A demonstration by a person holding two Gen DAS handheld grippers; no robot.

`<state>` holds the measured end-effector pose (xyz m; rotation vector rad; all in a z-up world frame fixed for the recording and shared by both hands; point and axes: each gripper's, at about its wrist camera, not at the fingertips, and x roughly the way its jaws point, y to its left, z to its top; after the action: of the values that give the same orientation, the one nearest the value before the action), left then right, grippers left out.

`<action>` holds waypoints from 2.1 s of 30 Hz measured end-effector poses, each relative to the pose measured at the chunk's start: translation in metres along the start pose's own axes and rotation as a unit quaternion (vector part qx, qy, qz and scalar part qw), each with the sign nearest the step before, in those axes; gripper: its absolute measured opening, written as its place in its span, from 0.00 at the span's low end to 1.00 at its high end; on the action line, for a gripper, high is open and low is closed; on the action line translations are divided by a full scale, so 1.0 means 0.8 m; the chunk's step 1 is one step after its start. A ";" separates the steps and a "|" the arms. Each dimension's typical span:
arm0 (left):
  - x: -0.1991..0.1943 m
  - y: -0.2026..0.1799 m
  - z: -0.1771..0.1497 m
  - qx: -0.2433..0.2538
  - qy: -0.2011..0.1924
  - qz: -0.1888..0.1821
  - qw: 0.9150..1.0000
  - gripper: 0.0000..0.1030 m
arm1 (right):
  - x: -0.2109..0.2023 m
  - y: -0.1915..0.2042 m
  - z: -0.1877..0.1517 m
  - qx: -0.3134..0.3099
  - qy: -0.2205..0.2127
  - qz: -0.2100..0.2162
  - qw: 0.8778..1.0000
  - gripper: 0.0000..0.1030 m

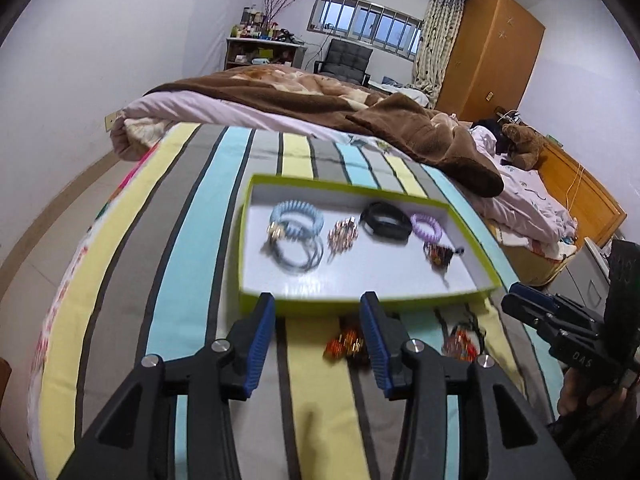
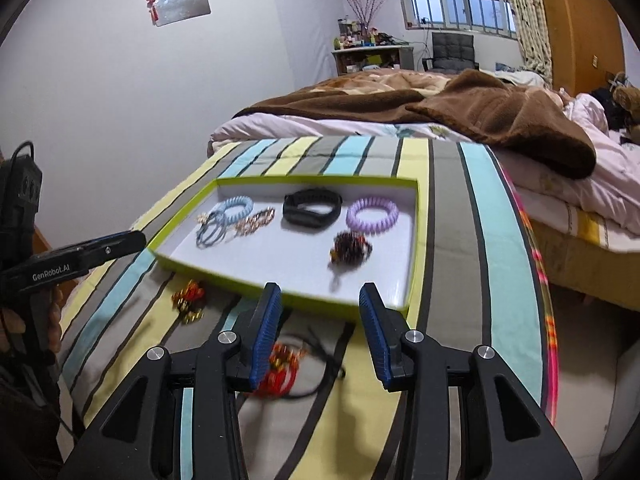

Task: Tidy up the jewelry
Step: 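Move both tools back to the red tassel ornaments beside the box, then grasp the red tassel ornament with the right tool and lift it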

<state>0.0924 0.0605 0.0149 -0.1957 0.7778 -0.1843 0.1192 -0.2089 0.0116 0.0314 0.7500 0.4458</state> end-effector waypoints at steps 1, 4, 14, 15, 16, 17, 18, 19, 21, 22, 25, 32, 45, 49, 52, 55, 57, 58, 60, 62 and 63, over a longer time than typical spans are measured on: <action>-0.004 0.002 -0.005 -0.004 -0.003 0.002 1.000 0.45 | -0.002 0.003 -0.005 -0.002 0.001 0.007 1.000 0.41; -0.013 0.005 -0.017 -0.013 -0.008 -0.001 1.000 0.45 | -0.005 0.012 -0.018 -0.004 0.007 0.023 1.000 0.41; -0.018 0.008 -0.036 -0.008 -0.001 -0.001 1.000 0.45 | 0.012 0.061 -0.031 -0.053 0.017 0.023 0.998 0.40; -0.018 0.009 -0.038 -0.010 -0.001 -0.001 1.000 0.45 | 0.014 0.064 -0.031 -0.056 0.019 0.020 0.998 0.40; -0.019 0.010 -0.040 -0.012 -0.001 -0.002 1.000 0.45 | 0.018 0.066 -0.030 -0.062 0.023 0.016 0.998 0.39; -0.018 0.011 -0.041 -0.012 0.000 -0.004 1.000 0.45 | 0.021 0.068 -0.029 -0.066 0.026 0.012 0.997 0.36; -0.018 0.012 -0.042 -0.012 0.001 -0.004 1.000 0.45 | 0.024 0.070 -0.029 -0.068 0.028 0.010 0.997 0.34; -0.018 0.013 -0.042 -0.012 0.001 -0.003 1.000 0.45 | 0.028 0.071 -0.029 -0.072 0.032 0.005 0.997 0.32; -0.016 0.014 -0.043 -0.013 0.005 -0.002 1.000 0.45 | 0.034 0.072 -0.029 -0.075 0.039 0.000 0.996 0.31; -0.016 0.014 -0.044 -0.013 0.005 -0.001 1.000 0.45 | 0.036 0.072 -0.030 -0.075 0.042 -0.001 0.996 0.27; -0.014 0.013 -0.045 -0.012 0.007 -0.004 1.000 0.45 | 0.042 0.074 -0.032 -0.078 0.052 -0.005 0.996 0.23; -0.010 0.008 -0.045 -0.007 0.011 -0.006 1.000 0.45 | 0.050 0.076 -0.035 -0.083 0.070 -0.022 0.994 0.22; -0.009 0.006 -0.045 -0.008 0.016 -0.005 1.000 0.45 | 0.033 0.070 -0.029 -0.068 0.044 -0.010 0.997 0.00; -0.006 0.004 -0.047 -0.006 0.020 -0.004 1.000 0.45 | 0.018 0.059 -0.021 -0.043 0.028 0.010 0.999 0.00; -0.003 0.002 -0.047 -0.004 0.023 -0.006 1.000 0.45 | 0.006 0.051 -0.017 -0.034 0.015 0.008 0.999 0.00; -0.001 0.000 -0.046 -0.003 0.024 -0.008 1.000 0.45 | -0.002 0.040 -0.015 -0.026 0.007 0.002 1.000 0.00; -0.002 -0.001 -0.045 -0.001 0.022 -0.011 1.000 0.45 | 0.001 0.029 -0.016 -0.017 0.020 0.005 1.000 0.00; -0.002 -0.001 -0.045 0.000 0.023 -0.011 1.000 0.45 | 0.003 0.025 -0.017 -0.013 0.024 0.002 1.000 0.00; -0.002 -0.001 -0.045 0.000 0.024 -0.010 1.000 0.45 | 0.005 0.019 -0.020 -0.014 0.031 -0.008 0.999 0.00; -0.001 0.000 -0.045 -0.001 0.024 -0.010 1.000 0.45 | 0.011 0.014 -0.021 -0.017 0.040 -0.023 0.999 0.03; 0.000 -0.001 -0.045 0.000 0.025 -0.011 1.000 0.45 | 0.014 0.011 -0.022 -0.017 0.045 -0.027 0.998 0.06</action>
<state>0.0669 0.0560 -0.0100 -0.2009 0.8254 -0.2095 0.1111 -0.1984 -0.0068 -0.0404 0.8296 0.4103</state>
